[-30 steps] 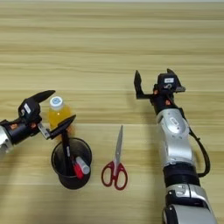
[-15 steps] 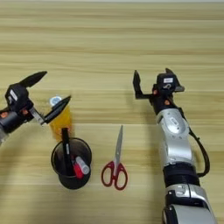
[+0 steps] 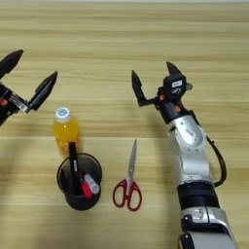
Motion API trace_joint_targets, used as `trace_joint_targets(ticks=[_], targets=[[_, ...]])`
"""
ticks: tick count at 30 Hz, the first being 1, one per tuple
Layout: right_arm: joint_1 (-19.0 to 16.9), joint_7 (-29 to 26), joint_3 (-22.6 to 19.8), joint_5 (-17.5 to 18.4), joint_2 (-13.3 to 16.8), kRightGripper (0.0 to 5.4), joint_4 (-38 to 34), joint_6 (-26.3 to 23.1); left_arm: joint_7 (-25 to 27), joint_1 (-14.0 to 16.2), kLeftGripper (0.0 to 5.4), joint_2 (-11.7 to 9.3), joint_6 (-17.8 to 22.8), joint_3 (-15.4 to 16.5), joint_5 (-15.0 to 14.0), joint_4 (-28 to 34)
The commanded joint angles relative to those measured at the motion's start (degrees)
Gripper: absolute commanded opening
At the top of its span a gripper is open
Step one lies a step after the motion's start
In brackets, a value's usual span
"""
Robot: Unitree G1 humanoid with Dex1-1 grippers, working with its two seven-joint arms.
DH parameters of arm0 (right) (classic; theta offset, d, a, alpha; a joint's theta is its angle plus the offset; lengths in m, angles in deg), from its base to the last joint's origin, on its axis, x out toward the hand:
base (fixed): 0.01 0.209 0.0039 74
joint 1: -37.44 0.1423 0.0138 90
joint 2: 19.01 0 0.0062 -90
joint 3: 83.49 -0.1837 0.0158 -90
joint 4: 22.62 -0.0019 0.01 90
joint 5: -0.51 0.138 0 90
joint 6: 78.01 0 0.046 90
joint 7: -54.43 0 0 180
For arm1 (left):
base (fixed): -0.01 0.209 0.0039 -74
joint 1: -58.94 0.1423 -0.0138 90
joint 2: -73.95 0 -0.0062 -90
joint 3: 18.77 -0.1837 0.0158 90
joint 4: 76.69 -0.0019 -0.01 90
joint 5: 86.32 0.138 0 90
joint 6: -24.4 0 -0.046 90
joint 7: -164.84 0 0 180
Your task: Move the objects on the table
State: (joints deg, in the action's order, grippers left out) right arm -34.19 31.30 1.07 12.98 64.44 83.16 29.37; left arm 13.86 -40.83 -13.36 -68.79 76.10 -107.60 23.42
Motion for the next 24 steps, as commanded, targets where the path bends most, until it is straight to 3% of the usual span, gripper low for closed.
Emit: trace_joint_targets(ticks=[1,10,12,16,20,24], targets=[[-1.4,-3.5,1.3,1.8,0.5,5.40,-3.8,0.0,-7.8,-3.7,5.39,2.6,-2.2,3.6,2.8,-4.8],[-3.6,-12.3,3.1,7.3,2.5,5.40,-11.7,-2.9,-20.4,-5.1,5.39,5.5,-6.5,4.0,13.0,-13.0],[-4.2,-15.6,3.8,8.7,4.1,5.40,-14.1,-4.0,-23.4,-5.3,5.39,5.2,-7.5,3.8,16.6,-16.2],[-5.6,-23.3,5.6,12.1,7.9,5.40,-18.4,-6.7,-25.5,-5.2,5.39,5.1,-10.3,2.2,20.8,-21.3],[-6.4,-31.1,6.3,15.4,12.0,5.40,-21.6,-8.7,-26.3,-5.3,5.39,5.1,-13.0,1.4,22.7,-26.0],[-5.6,-37.9,6.8,14.7,16.4,5.40,-21.4,-7.7,-26.6,-5.5,5.39,5.2,-14.8,1.2,22.6,-29.4]])
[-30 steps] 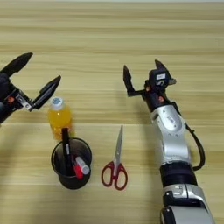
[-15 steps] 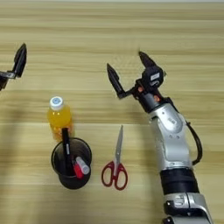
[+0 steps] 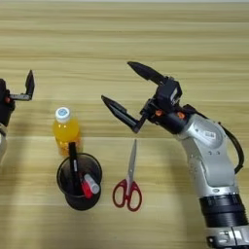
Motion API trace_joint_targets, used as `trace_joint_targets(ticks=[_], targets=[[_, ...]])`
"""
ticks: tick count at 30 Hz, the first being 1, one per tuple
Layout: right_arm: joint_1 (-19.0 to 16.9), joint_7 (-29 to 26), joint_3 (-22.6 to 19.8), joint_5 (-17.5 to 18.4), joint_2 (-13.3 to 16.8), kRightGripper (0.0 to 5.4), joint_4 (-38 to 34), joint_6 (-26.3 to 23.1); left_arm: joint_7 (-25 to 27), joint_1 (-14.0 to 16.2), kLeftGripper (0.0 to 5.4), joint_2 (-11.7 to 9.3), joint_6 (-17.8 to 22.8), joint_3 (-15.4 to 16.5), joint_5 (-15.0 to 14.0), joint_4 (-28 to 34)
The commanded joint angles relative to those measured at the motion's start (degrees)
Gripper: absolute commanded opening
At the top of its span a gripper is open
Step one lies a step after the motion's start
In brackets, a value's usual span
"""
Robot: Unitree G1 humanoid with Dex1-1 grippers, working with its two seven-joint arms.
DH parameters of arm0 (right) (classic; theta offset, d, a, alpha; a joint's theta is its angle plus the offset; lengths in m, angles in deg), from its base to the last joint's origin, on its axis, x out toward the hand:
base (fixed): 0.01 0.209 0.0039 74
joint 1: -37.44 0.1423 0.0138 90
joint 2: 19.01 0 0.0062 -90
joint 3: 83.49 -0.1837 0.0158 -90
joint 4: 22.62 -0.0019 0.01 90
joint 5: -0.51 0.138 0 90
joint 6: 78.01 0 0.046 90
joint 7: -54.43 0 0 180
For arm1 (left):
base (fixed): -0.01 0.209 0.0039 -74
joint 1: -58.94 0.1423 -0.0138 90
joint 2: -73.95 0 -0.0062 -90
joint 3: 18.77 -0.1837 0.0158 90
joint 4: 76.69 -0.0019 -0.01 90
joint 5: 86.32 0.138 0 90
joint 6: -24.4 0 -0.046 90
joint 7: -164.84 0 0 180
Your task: Move the objects on the table
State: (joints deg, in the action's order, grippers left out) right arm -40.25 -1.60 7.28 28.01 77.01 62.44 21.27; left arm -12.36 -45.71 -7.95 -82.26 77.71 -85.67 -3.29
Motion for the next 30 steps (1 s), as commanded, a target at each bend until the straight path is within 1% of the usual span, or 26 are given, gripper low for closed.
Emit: trace_joint_targets(ticks=[1,4,6,8,9,12,16,21,25,28,30], targets=[[0.5,-6.4,0.7,-0.4,4.8,5.40,-0.7,0.5,-0.5,-0.6,5.39,-0.1,-1.8,-0.4,0.7,-3.4],[0.1,-12.3,1.8,-0.5,9.0,5.40,-1.5,-0.2,-0.1,-0.7,5.39,0.2,-2.5,-0.7,0.5,-4.9],[0.3,-16.8,3.9,-2.5,12.5,5.40,-1.5,-0.3,0.1,-1.0,5.39,0.3,-3.1,-0.6,-0.1,-6.0],[1.0,-19.1,5.5,-5.0,14.1,5.40,-0.9,1.2,0.3,-1.3,5.39,0.3,-3.5,-0.5,-0.6,-7.0],[1.4,-19.7,6.1,-5.7,14.2,5.40,-0.6,1.8,0.4,-1.5,5.39,0.3,-3.7,-0.5,-0.7,-7.4],[2.9,-21.9,8.9,-9.3,15.1,5.40,-1.3,4.9,0.5,-1.7,5.39,0.3,-4.0,-0.5,-1.1,-8.3],[3.9,-23.8,11.3,-11.9,15.8,5.40,-3.4,9.3,0.8,-2.2,5.39,0.4,-4.1,-0.4,-1.6,-9.5],[3.0,-25.2,14.0,-13.4,16.6,5.40,-4.1,13.9,1.0,-2.7,5.39,0.5,-4.2,-0.1,-2.0,-10.6],[2.6,-25.1,16.3,-13.6,16.4,5.40,-5.6,15.9,1.2,-3.0,5.39,0.5,-4.1,0.1,-2.2,-11.2],[3.0,-25.1,18.6,-16.1,16.3,5.40,-5.1,19.2,1.3,-3.1,5.39,0.4,-4.1,0.2,-2.2,-11.5],[3.3,-24.8,19.8,-17.1,16.0,5.40,-4.7,20.7,1.3,-3.1,5.39,0.4,-4.1,0.2,-2.2,-11.4]])
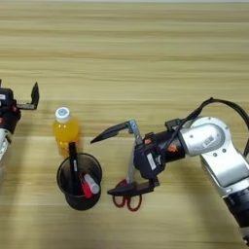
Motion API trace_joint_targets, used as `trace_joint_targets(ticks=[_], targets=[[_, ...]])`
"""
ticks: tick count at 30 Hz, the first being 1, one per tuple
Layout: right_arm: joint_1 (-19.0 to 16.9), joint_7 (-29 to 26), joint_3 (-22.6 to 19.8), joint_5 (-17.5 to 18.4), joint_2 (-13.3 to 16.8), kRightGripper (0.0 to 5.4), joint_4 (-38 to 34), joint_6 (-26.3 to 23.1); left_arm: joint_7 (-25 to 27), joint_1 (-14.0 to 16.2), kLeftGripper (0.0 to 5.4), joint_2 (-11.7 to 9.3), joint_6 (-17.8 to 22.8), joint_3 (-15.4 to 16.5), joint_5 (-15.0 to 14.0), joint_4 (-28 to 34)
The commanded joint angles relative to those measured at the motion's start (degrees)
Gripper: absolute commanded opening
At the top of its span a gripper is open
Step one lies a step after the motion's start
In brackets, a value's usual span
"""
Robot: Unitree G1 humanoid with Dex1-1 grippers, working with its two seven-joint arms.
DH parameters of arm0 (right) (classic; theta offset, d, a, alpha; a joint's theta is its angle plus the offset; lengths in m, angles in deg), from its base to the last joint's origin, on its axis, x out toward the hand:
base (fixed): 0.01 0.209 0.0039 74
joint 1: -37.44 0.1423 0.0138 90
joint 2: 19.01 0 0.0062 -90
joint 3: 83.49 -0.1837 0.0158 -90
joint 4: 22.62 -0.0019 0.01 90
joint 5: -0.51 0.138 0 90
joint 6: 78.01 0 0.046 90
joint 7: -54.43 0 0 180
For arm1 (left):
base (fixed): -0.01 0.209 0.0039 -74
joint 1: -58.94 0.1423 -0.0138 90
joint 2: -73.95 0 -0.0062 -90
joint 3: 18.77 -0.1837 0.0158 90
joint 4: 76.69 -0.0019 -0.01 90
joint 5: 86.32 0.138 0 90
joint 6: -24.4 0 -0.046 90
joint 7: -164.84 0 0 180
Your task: Move the objects on the table
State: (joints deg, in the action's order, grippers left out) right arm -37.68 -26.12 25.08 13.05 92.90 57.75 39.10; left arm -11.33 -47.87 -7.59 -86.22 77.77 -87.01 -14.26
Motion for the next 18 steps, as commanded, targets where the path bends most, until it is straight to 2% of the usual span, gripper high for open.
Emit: trace_joint_targets(ticks=[1,5,18], targets=[[1.0,0.1,2.5,-2.2,-0.2,5.40,0.2,3.3,0.3,-0.9,5.39,0.0,-0.2,0.1,-0.8,-0.4],[1.7,1.1,4.1,-3.1,-1.1,5.40,1.1,5.1,0.4,-0.8,5.39,0.1,-0.2,0.1,-0.8,-0.3],[2.3,3.6,7.3,-4.1,-2.6,4.01,3.0,6.4,0.2,-0.4,5.40,0.3,-0.1,-0.1,-0.6,0.4]])
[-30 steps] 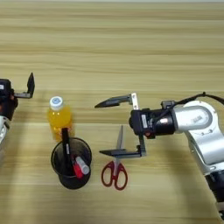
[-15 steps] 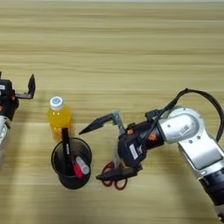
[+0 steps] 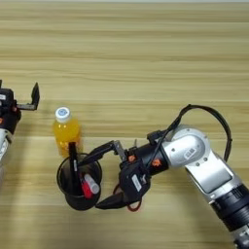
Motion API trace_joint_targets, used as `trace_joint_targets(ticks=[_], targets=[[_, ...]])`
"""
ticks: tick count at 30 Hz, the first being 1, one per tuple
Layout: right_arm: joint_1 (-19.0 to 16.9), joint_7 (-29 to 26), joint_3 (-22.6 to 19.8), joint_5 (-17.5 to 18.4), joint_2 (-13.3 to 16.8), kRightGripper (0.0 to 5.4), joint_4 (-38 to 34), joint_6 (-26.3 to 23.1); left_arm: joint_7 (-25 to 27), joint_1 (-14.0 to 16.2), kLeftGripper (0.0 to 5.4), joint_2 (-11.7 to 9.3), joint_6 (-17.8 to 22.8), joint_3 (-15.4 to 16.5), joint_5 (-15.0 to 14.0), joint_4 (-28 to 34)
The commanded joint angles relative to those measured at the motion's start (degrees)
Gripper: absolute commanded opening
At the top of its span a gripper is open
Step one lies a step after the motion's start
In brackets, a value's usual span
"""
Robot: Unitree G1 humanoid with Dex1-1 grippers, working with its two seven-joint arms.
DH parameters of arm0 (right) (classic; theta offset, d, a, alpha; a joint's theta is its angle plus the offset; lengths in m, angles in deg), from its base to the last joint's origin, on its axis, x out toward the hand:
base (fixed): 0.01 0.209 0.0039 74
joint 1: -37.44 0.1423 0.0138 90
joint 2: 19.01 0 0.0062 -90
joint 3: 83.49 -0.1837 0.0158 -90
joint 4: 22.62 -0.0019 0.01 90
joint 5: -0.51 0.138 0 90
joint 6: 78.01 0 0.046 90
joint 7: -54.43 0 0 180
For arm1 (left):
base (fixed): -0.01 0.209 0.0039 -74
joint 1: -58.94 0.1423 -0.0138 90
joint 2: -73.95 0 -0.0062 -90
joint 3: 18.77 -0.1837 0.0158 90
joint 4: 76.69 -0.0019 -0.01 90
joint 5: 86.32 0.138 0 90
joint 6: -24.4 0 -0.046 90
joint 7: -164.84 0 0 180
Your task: Move the objects on the table
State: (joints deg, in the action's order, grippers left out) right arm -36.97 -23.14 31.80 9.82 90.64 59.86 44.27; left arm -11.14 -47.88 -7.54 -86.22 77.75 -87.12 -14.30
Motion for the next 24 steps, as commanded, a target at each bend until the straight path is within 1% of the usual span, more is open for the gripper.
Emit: trace_joint_targets(ticks=[1,3,5,8,9,11,12,13,15,17,19,20,21,24], targets=[[1.7,0.8,0.6,-0.9,-0.4,3.79,1.2,1.4,0.0,-0.4,5.40,0.3,-0.1,-0.1,-0.5,0.5],[1.8,1.0,0.9,-1.0,-0.4,3.59,1.7,1.7,0.0,-0.4,5.40,0.3,-0.1,-0.1,-0.5,0.5],[1.9,1.2,1.2,-1.1,-0.4,3.26,2.1,1.9,0.0,-0.4,5.40,0.3,-0.2,-0.1,-0.5,0.4],[2.0,1.4,1.6,-1.4,-0.4,2.90,2.6,2.2,0.0,-0.4,5.40,0.3,-0.2,-0.1,-0.5,0.4],[2.1,1.4,1.7,-1.5,-0.4,2.85,2.7,2.3,0.0,-0.4,5.40,0.3,-0.2,-0.1,-0.5,0.4],[2.2,1.6,1.9,-2.0,-0.4,2.54,3.3,2.9,0.0,-0.4,5.40,0.3,-0.2,-0.1,-0.4,0.4],[2.2,1.6,2.0,-2.2,-0.4,2.48,3.5,3.1,0.0,-0.4,5.40,0.3,-0.2,-0.1,-0.4,0.4],[2.3,1.7,2.1,-2.3,-0.3,2.27,3.7,3.2,0.0,-0.4,5.40,0.3,-0.2,-0.2,-0.4,0.4],[2.3,1.8,2.2,-2.3,-0.3,2.12,3.8,3.4,0.0,-0.4,5.40,0.4,-0.2,-0.2,-0.4,0.4],[2.3,2.0,2.3,-2.3,-0.2,1.79,3.9,3.5,0.0,-0.4,5.40,0.4,-0.3,-0.2,-0.4,0.3],[2.4,2.2,2.4,-2.3,-0.1,1.64,3.9,3.6,0.0,-0.5,5.40,0.4,-0.3,-0.2,-0.4,0.3],[2.4,2.2,2.4,-2.3,-0.1,1.45,4.0,3.7,0.0,-0.5,5.40,0.4,-0.3,-0.2,-0.4,0.2],[2.4,2.3,2.4,-2.2,-0.1,1.39,4.0,3.7,0.0,-0.5,5.40,0.4,-0.3,-0.2,-0.4,0.2],[2.5,2.4,2.5,-2.1,-0.1,0.97,4.0,3.7,0.0,-0.6,5.40,0.4,-0.3,-0.2,-0.4,0.1]])
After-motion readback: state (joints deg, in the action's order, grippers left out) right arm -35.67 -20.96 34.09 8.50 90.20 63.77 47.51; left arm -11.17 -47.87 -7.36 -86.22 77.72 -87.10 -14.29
